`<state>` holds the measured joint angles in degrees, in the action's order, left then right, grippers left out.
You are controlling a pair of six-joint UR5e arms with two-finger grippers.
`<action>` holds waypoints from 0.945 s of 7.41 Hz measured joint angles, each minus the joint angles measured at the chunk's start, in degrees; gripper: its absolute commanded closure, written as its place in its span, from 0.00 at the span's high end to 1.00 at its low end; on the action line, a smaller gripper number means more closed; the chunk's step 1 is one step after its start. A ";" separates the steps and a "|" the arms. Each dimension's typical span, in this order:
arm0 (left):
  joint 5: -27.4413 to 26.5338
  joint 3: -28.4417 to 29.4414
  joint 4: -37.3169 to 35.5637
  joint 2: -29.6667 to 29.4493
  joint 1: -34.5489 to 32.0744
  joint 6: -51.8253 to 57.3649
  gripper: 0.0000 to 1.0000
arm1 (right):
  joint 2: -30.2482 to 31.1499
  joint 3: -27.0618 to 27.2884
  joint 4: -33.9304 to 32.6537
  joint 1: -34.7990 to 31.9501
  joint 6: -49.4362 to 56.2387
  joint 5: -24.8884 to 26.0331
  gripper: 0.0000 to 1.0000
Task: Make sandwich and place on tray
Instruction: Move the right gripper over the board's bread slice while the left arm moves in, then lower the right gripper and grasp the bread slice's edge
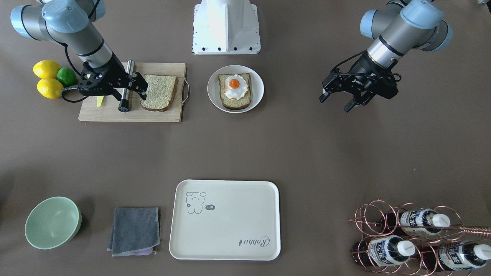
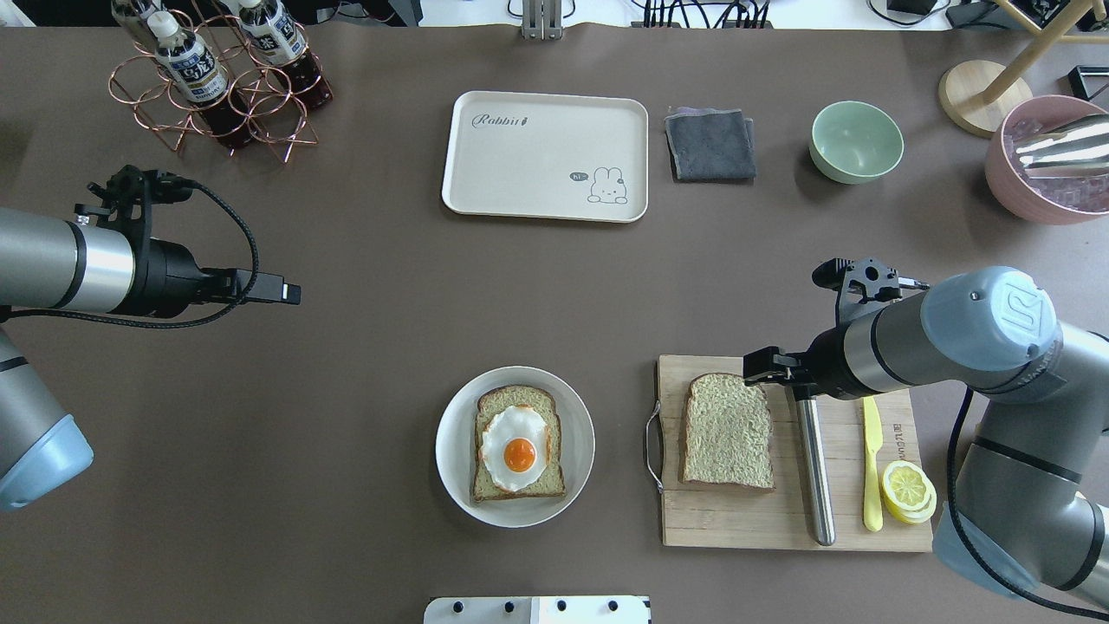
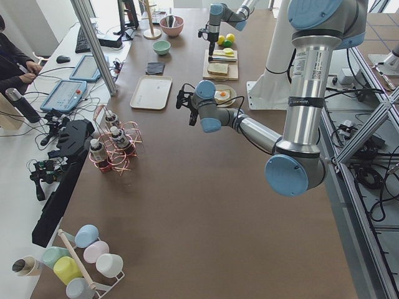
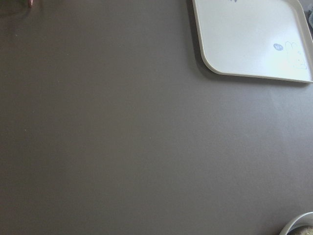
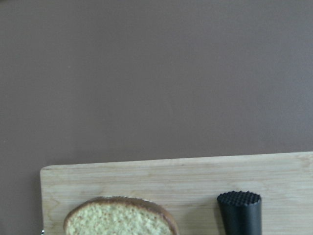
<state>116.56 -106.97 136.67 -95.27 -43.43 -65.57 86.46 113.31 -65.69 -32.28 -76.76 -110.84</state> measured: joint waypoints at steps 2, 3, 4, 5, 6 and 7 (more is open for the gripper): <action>-0.02 0.12 0.00 0.00 0.02 0.07 0.98 | 0.11 2.59 0.29 3.01 -3.33 1.99 0.88; -0.02 0.12 0.00 0.00 0.06 0.08 0.98 | 0.13 3.12 0.34 4.43 -4.19 3.48 0.87; -0.02 0.11 0.00 0.03 0.08 0.08 0.98 | 0.23 3.27 0.39 5.24 -4.49 4.46 0.87; -0.02 0.14 0.00 0.06 0.10 0.09 0.98 | 0.47 3.32 0.51 5.78 -4.59 5.12 0.87; -0.02 0.16 0.00 0.07 0.15 0.09 0.98 | 0.65 3.53 0.63 6.23 -4.70 5.62 0.87; -0.02 0.18 0.00 0.08 0.16 0.09 0.98 | 0.92 3.67 0.80 6.80 -4.77 6.37 0.87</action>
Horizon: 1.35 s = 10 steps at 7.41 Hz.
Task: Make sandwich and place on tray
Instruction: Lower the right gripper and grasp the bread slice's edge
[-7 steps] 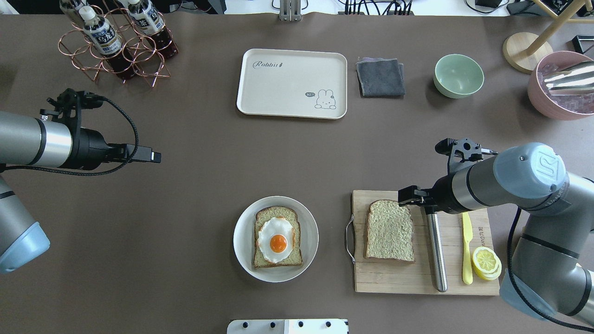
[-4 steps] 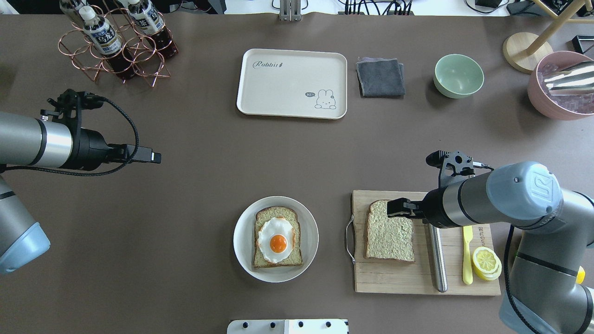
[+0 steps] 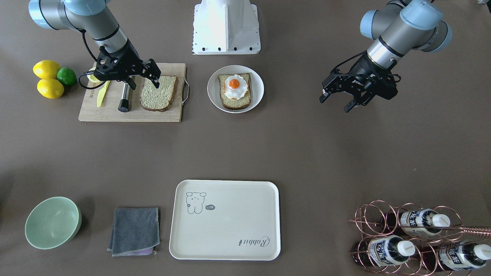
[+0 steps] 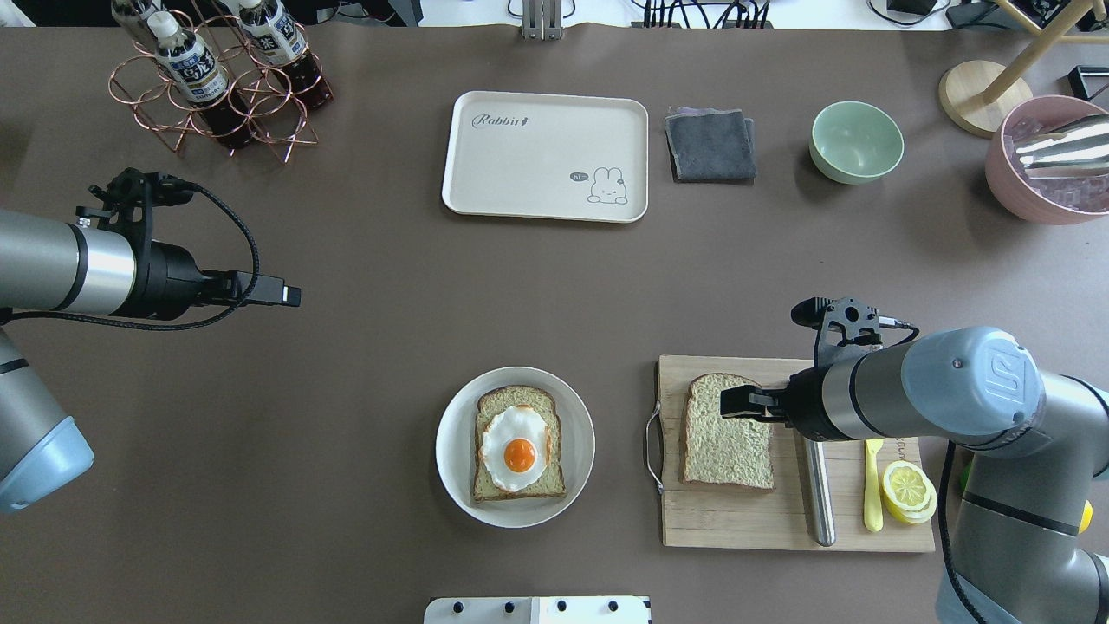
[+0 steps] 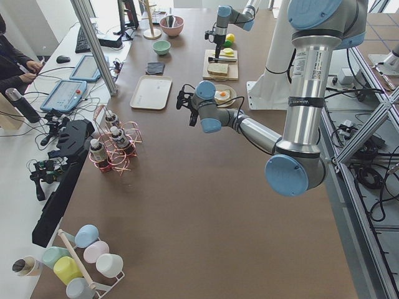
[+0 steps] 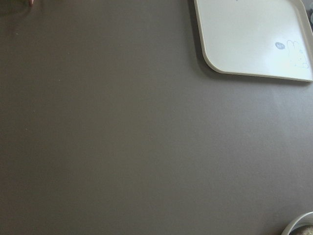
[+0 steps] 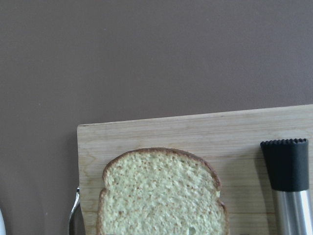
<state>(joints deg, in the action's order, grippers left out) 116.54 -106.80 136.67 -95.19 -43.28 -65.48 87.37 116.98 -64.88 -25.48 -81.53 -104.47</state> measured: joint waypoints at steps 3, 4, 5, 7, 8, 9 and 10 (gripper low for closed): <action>-1.35 0.01 0.00 -0.07 1.36 0.00 0.98 | 3.50 0.01 5.74 2.59 -0.65 2.96 0.83; -1.55 0.01 0.00 -0.07 1.67 0.00 0.98 | 4.02 -0.02 6.44 3.70 -1.31 4.22 0.82; -1.62 0.01 0.00 -0.08 1.80 0.04 0.98 | 4.21 -0.08 6.72 5.03 -2.69 5.70 0.81; -1.66 0.01 0.00 -0.05 1.80 0.08 0.98 | 4.39 -0.21 6.83 7.29 -4.32 8.04 0.80; -1.66 0.01 0.00 -0.01 1.84 0.08 0.98 | 4.76 -0.20 6.86 7.95 -4.51 8.39 0.80; -1.67 0.01 0.00 0.00 1.86 0.09 0.98 | 5.28 -0.15 6.91 8.40 -4.57 8.58 0.79; -1.71 0.01 0.00 0.00 1.87 0.13 0.98 | 5.55 -0.15 6.95 8.68 -4.60 8.81 0.77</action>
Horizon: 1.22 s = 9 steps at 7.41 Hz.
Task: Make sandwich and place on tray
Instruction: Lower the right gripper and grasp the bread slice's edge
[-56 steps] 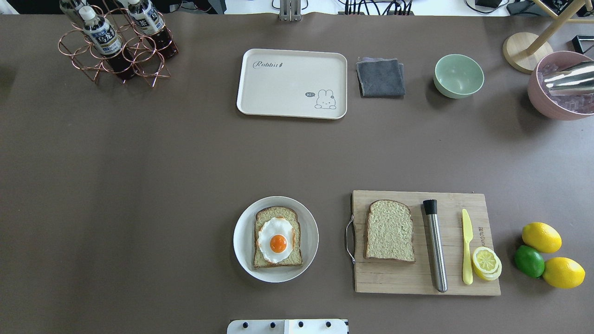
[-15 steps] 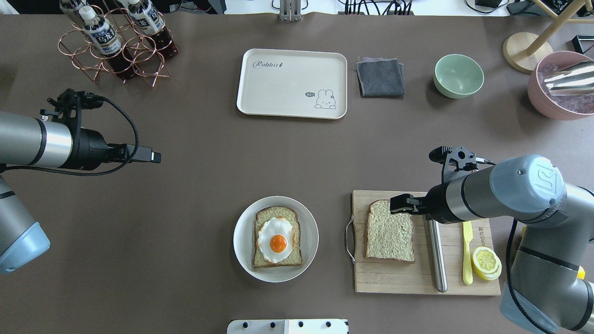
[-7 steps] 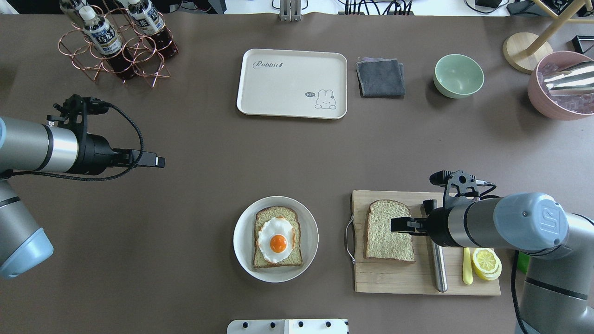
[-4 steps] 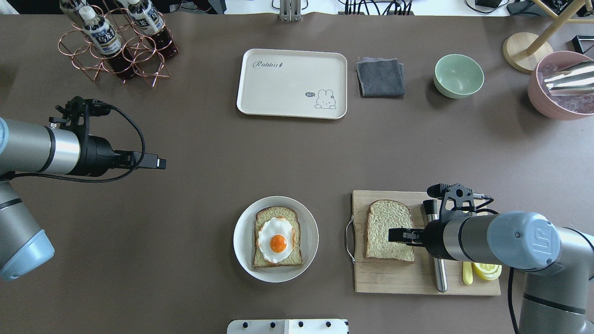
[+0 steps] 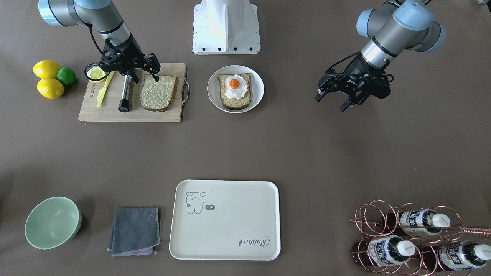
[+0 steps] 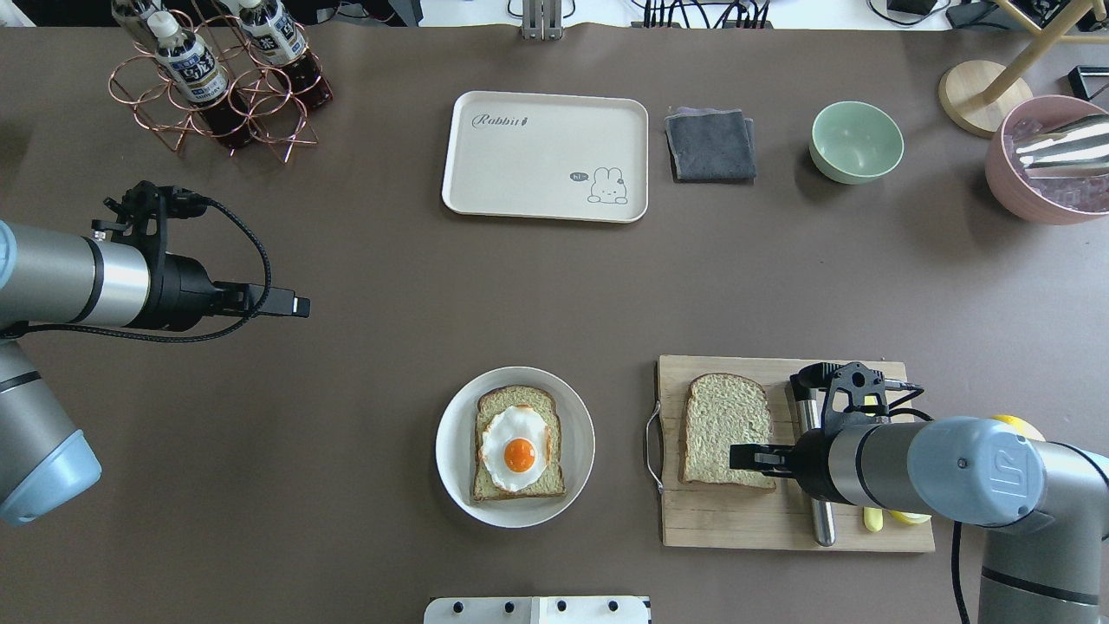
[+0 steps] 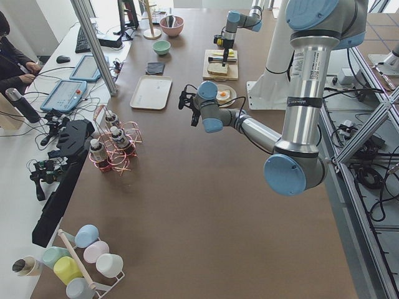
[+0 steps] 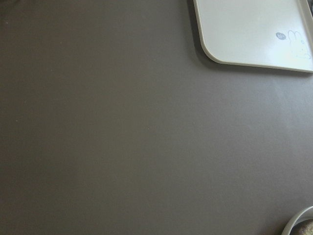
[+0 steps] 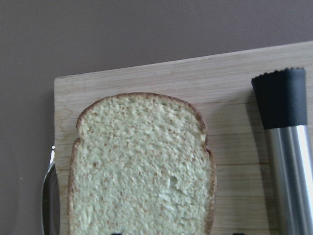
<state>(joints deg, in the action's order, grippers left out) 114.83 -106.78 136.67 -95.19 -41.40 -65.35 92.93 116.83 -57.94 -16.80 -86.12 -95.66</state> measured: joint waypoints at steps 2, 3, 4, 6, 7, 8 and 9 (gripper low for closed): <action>-0.04 0.06 0.00 0.00 0.01 0.08 0.98 | 0.26 0.01 0.02 0.28 -0.01 0.30 0.70; -0.04 0.08 0.00 -0.08 0.01 0.15 0.98 | 0.29 -0.05 0.02 0.48 -0.01 0.56 0.70; -0.04 0.13 0.00 -0.13 0.01 0.19 0.98 | 0.31 -0.12 0.02 0.79 -0.01 1.08 0.70; -0.01 0.20 0.00 -0.16 0.01 0.26 0.98 | 0.25 -0.23 0.02 1.26 -0.01 1.60 0.67; -0.01 0.20 0.00 -0.17 0.01 0.29 0.98 | 0.19 -0.25 0.02 1.41 -0.05 1.79 0.61; 0.01 0.19 0.00 -0.17 0.01 0.30 0.98 | 0.10 -0.28 0.01 1.57 -0.09 1.96 0.36; 0.03 0.18 0.00 -0.17 0.01 0.31 0.98 | -0.07 -0.28 -0.02 1.69 -0.20 2.08 0.07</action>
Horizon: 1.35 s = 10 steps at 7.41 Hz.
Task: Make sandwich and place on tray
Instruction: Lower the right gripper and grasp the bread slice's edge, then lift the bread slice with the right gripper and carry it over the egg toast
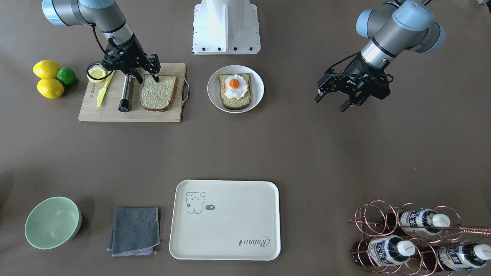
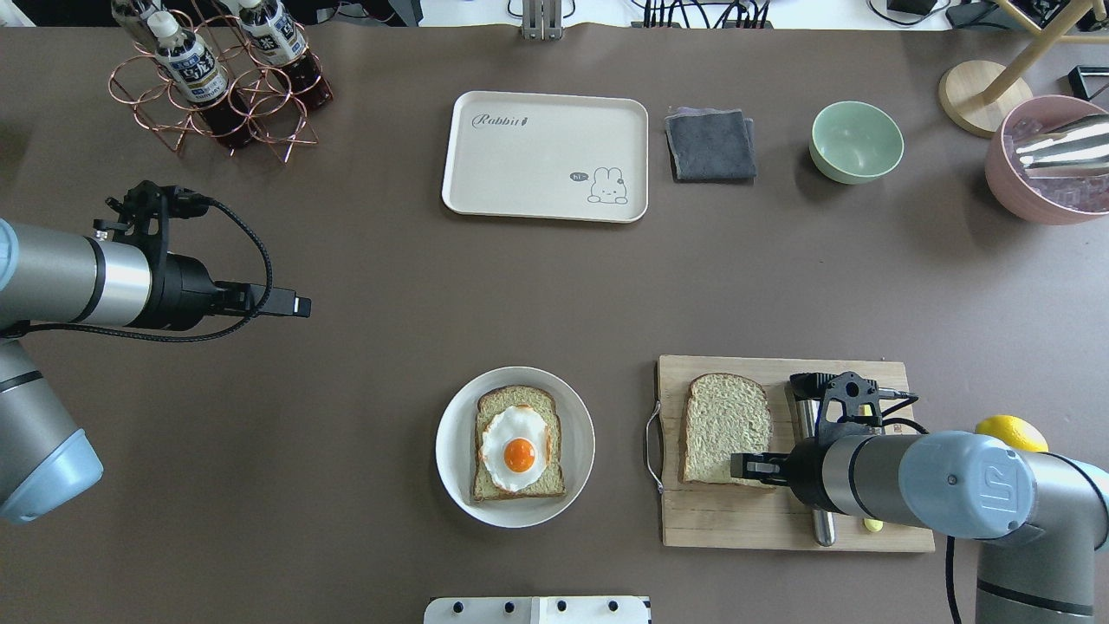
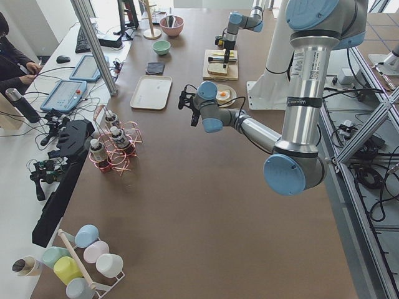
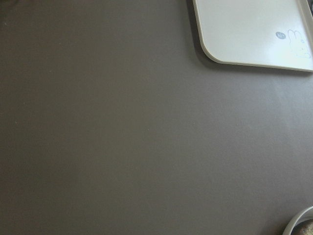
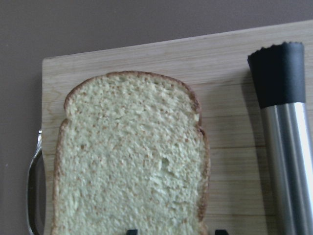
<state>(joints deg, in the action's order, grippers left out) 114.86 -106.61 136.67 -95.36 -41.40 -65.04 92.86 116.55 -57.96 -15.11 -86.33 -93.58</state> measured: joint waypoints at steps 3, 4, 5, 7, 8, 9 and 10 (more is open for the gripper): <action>0.02 0.00 0.00 -0.07 0.00 0.00 0.98 | -0.27 0.00 0.03 0.44 -3.53 1.06 0.00; 0.01 0.02 0.00 -0.21 0.00 0.00 0.98 | -0.34 0.16 -0.01 0.58 -4.32 1.59 0.00; 0.01 0.06 0.00 -0.29 0.00 0.00 0.98 | -0.36 1.04 0.00 0.33 -4.65 1.70 0.00; 0.01 0.02 0.00 -0.34 0.00 0.00 0.98 | -0.27 4.15 -0.04 -2.42 -4.87 -0.41 0.00; 0.01 0.00 0.00 -0.35 0.00 0.00 0.98 | -0.25 4.71 -0.04 -3.64 -4.89 -1.42 0.00; 0.02 0.00 0.00 -0.35 0.00 0.00 0.98 | -0.32 5.06 -0.01 -4.35 -4.90 -1.87 0.00; 0.01 0.03 0.00 -0.32 0.00 0.00 0.98 | -0.42 5.91 -0.02 -4.82 -4.90 -2.12 0.00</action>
<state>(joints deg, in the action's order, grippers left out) 114.87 -106.58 136.67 -95.68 -41.40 -65.04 92.45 122.45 -57.98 -19.93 -91.23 -95.70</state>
